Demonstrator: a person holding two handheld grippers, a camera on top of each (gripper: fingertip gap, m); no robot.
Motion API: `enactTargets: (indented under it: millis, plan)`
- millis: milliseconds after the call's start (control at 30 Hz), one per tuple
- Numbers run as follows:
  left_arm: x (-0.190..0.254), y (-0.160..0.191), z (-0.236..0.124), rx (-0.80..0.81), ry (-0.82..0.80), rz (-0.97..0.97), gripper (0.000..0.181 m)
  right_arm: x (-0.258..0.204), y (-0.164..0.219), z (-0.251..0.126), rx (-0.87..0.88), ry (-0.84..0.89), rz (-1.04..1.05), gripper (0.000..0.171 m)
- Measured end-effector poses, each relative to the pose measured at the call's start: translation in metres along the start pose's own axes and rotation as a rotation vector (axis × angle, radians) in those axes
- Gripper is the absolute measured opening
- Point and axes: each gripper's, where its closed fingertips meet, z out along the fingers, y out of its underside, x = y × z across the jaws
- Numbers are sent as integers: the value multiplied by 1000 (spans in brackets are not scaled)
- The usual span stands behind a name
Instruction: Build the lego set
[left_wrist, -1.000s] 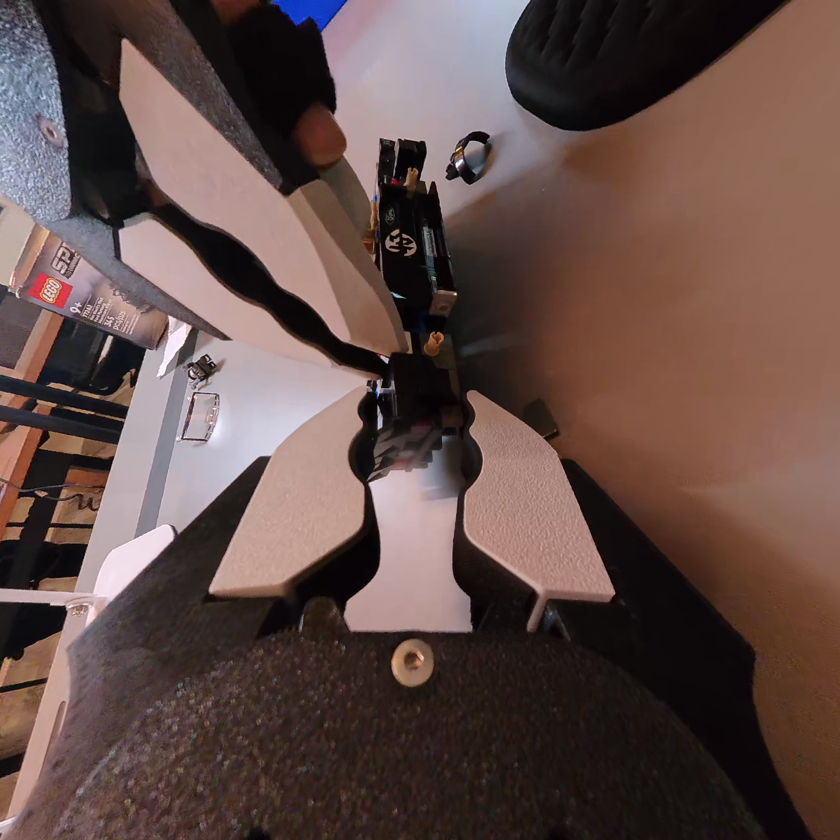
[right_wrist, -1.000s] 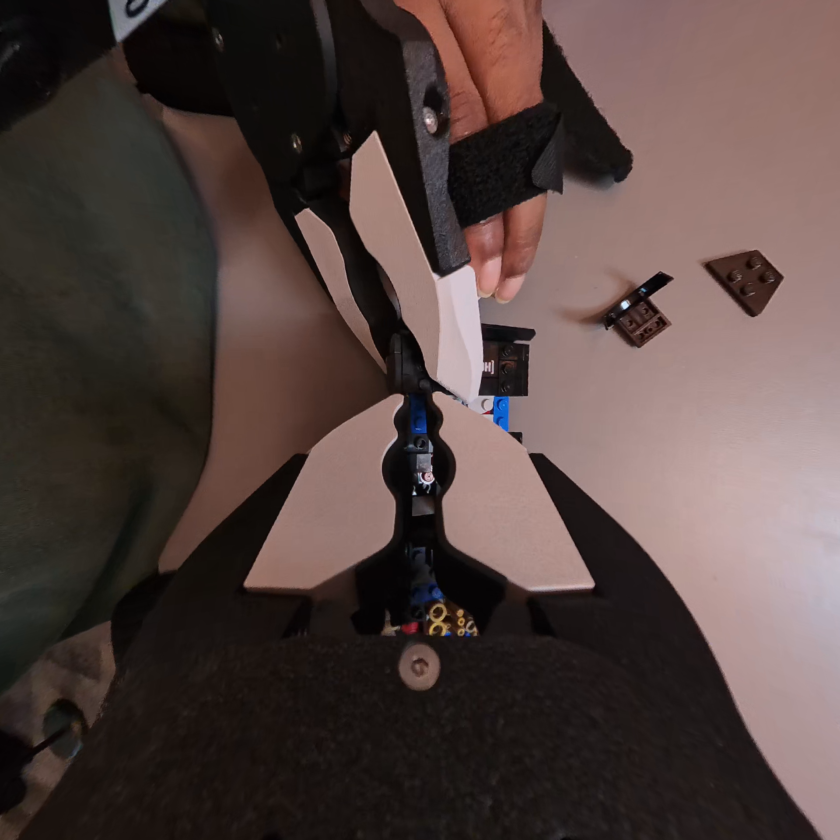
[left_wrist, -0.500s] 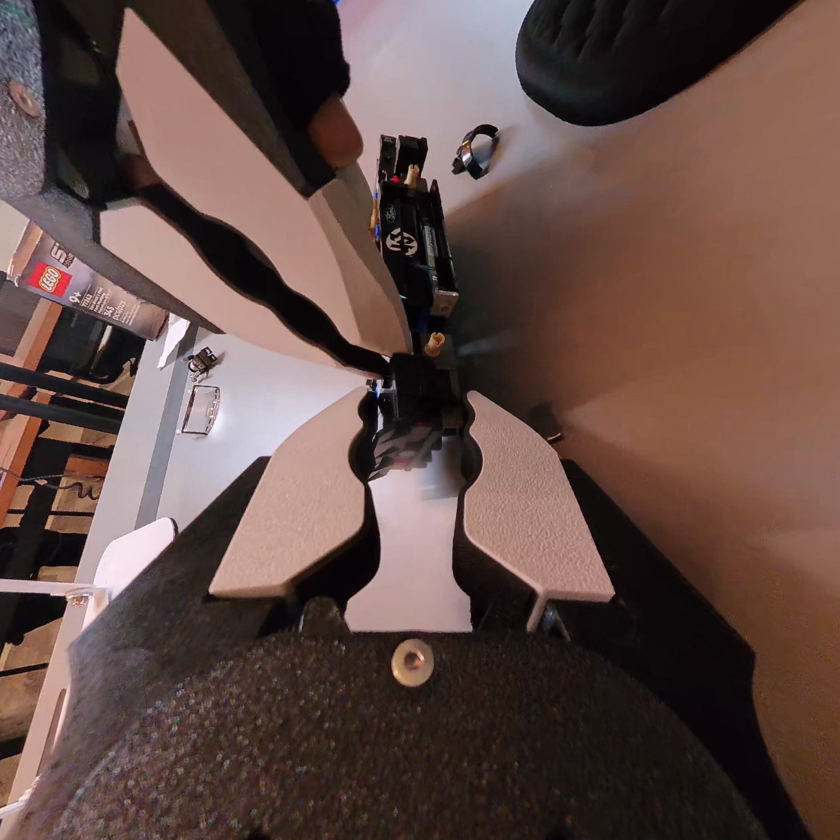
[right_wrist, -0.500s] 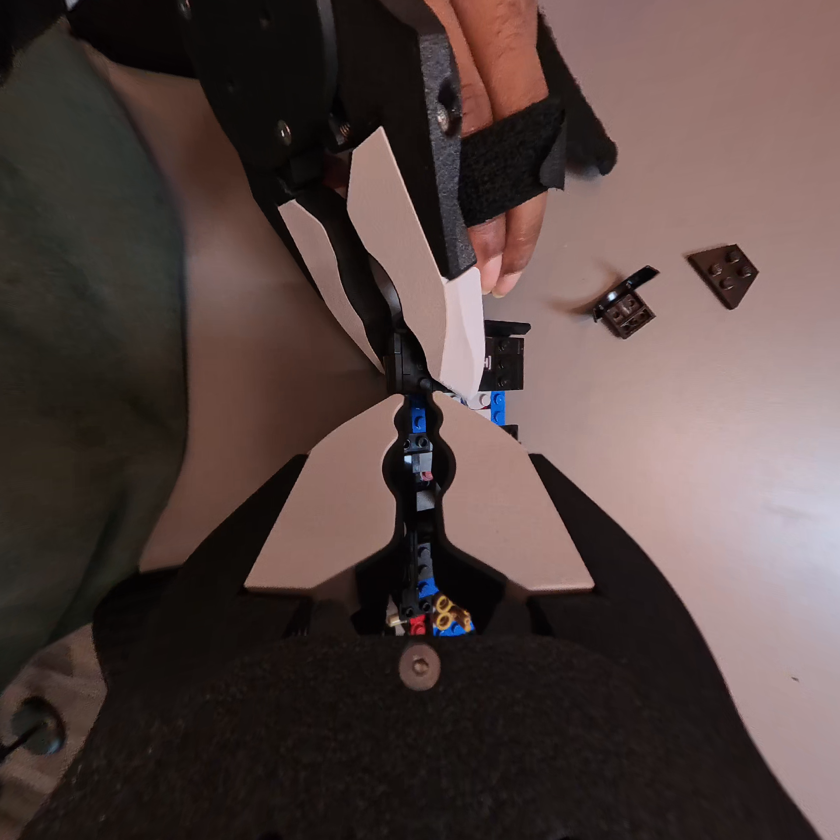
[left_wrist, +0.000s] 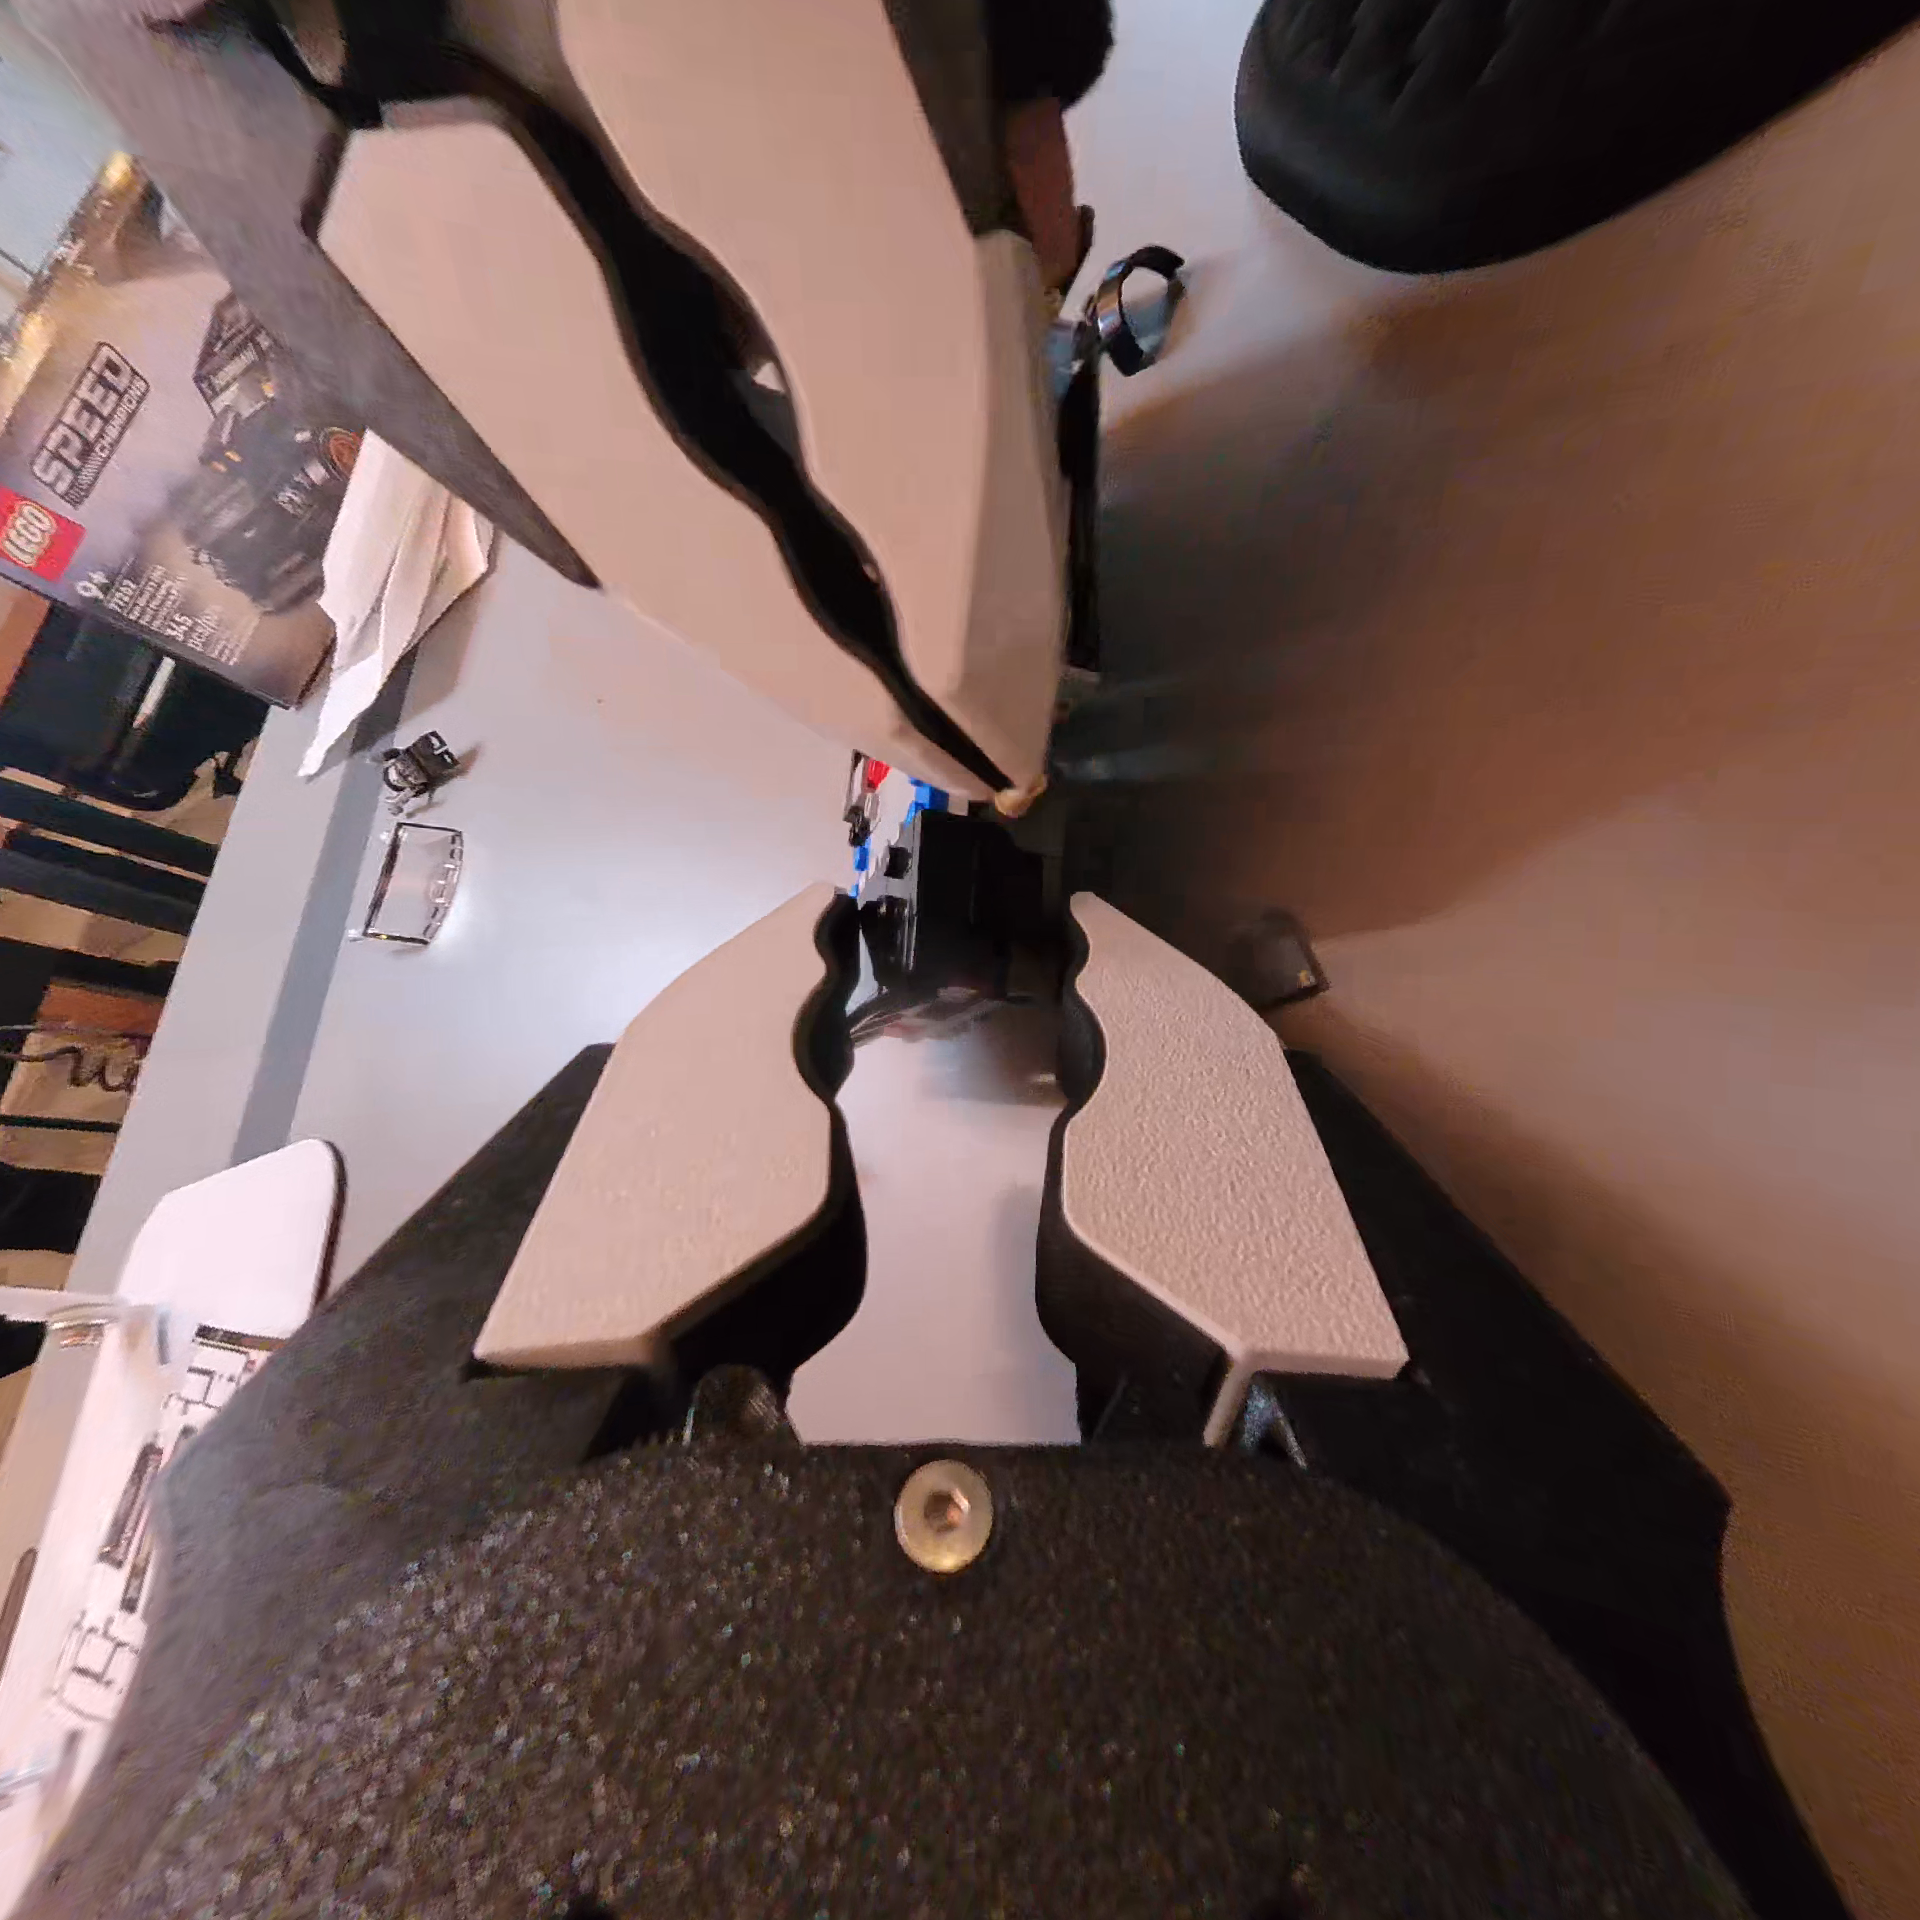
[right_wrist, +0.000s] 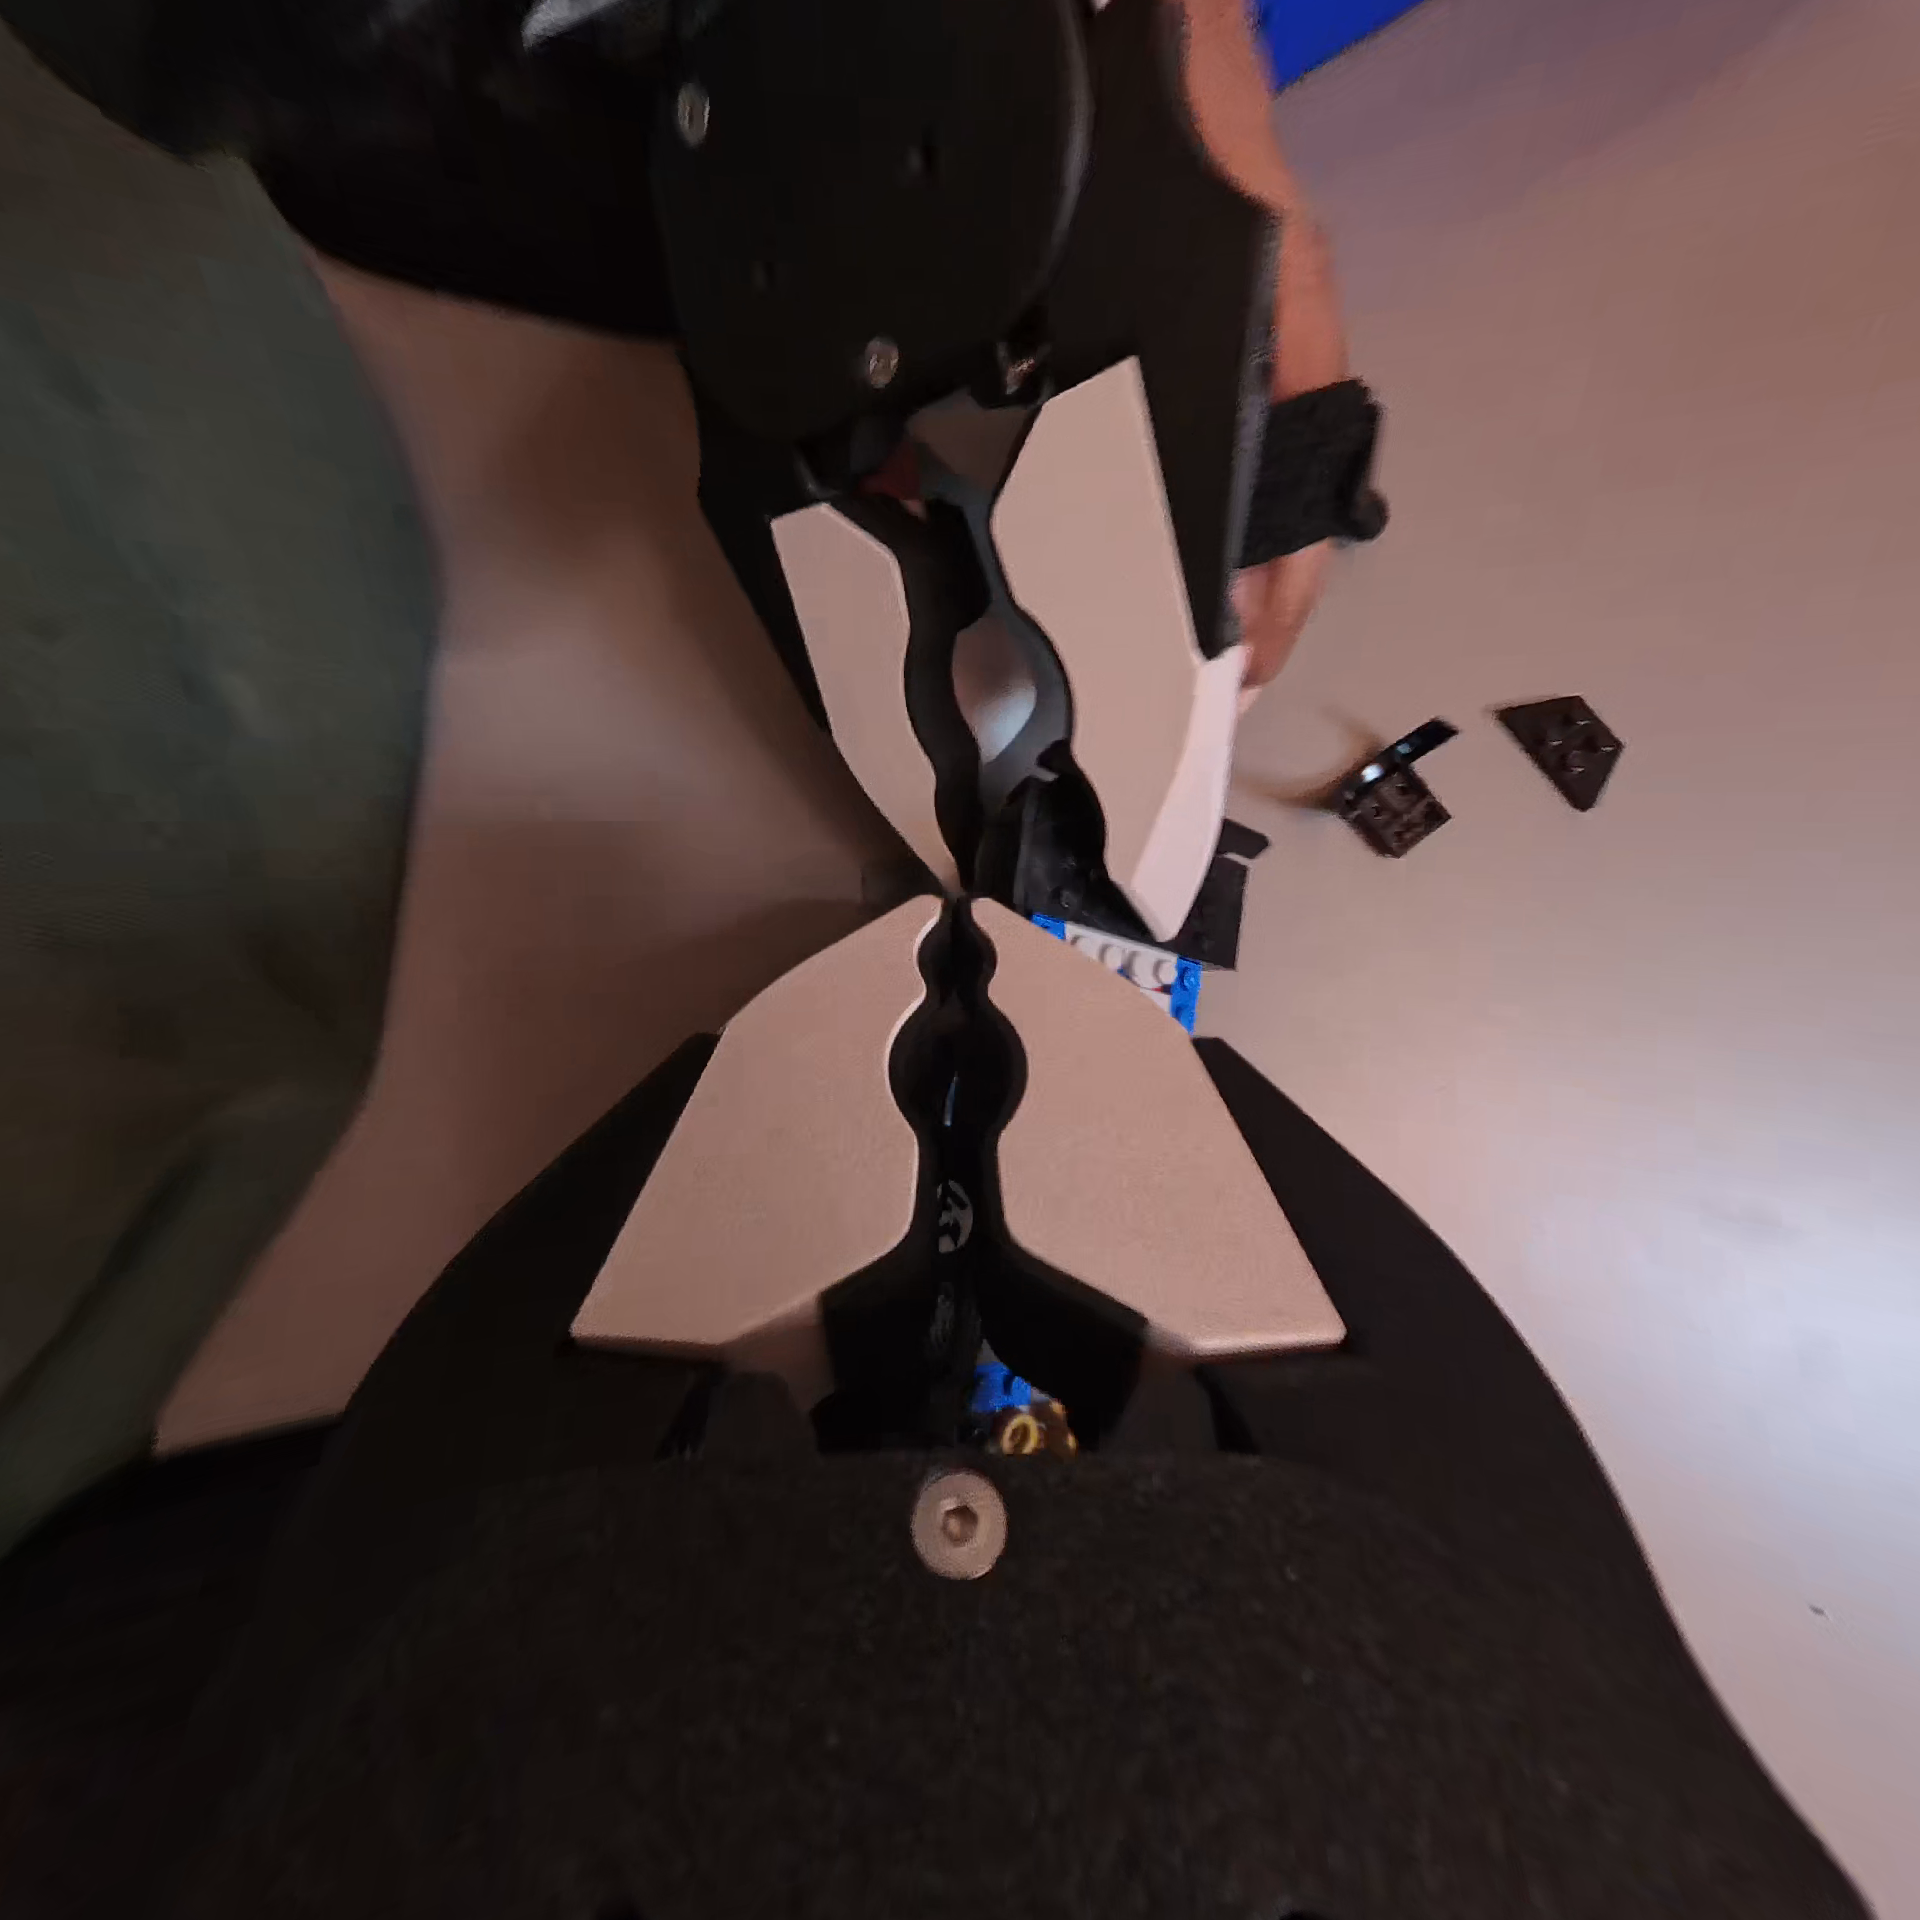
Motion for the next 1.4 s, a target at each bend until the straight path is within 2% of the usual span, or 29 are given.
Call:
enactTargets:
  millis: [100, 200, 333, 400, 467, 533, 633, 833, 900, 1033, 1167, 1400]
  plan:
    - [-3, -2, -1, 11, -18, 0, 35, 8, -4, -13, 55, 48, 14, 0]
    - [-4, 1, -1, 3, -29, 22, 36, 15, -5, -24, 108, 114, 12, 12]
    - [-5, 6, 0, -8, -34, 30, 38, 25, 25, -26, 14, 185, 19, 51]
    - [-6, 8, 1, -14, -45, 62, 37, 28, 43, -24, -49, 159, 61, 71]
    - [-8, 9, 2, -24, -66, 105, 37, 35, 55, -19, -94, 116, 121, 86]
    - [-11, 10, 4, -36, -85, 132, 37, 34, 64, -9, -152, 39, 164, 94]
    - [-17, 13, 7, -68, -121, 157, 37, 36, 71, 3, -258, 56, 142, 81]
    - [-27, 26, 7, -148, -142, 127, 48, 56, 76, 1, -289, 203, 294, 80]
    - [-29, 25, 4, -126, -141, 68, 53, 70, 84, -5, -295, 298, 402, 80]
    - [-42, 21, -6, -40, -159, -143, 52, 87, 93, -15, -258, 408, 582, 81]
    - [-49, 15, -14, 28, -153, -330, 48, 78, 89, -22, -184, 361, 652, 93]
    - [-44, 14, -12, 12, -128, -374, 45, 41, 107, -26, -163, 312, 704, 85]
